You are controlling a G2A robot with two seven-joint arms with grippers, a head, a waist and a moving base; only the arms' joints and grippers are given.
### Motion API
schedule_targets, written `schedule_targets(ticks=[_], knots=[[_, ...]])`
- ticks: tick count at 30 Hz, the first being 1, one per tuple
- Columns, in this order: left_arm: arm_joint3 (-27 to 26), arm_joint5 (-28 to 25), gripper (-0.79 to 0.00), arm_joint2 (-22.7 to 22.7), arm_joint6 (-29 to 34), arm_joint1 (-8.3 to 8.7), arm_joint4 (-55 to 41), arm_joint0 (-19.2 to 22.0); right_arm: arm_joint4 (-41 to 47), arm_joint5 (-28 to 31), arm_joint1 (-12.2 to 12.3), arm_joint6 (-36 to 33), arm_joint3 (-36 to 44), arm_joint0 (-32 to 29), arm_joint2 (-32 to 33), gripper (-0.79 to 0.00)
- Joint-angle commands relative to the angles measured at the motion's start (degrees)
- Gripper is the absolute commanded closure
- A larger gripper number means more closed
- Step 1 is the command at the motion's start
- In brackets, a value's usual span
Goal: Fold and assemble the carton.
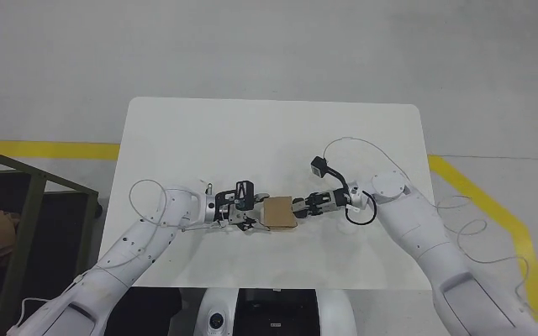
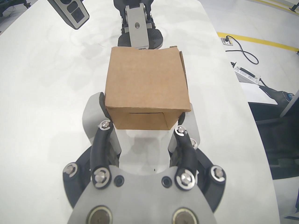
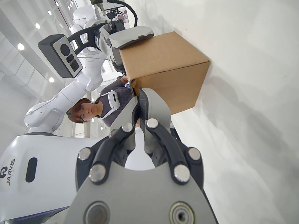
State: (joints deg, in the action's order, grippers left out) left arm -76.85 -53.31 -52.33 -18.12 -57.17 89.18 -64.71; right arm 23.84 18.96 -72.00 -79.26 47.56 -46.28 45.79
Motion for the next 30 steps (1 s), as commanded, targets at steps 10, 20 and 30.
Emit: schedule_targets(ticks=[10,20,30], knots=[[0.22,-0.08,-0.431,0.18,0.34,-0.05,-0.17,0.00,-0.19,0.84,0.70,-0.07,-0.66,0.12,1.98,-0.182],[0.04,0.00,-0.431,0.23,0.45,-0.06,-0.17,0.01,-1.40,-0.44,2.29,0.30,4.46,-2.91,4.47,-0.108],[0.42,0.36,-0.425,0.24,0.98,-0.14,-0.83,-0.09,-2.88,-2.74,4.07,0.90,10.85,-7.49,7.00,0.000]])
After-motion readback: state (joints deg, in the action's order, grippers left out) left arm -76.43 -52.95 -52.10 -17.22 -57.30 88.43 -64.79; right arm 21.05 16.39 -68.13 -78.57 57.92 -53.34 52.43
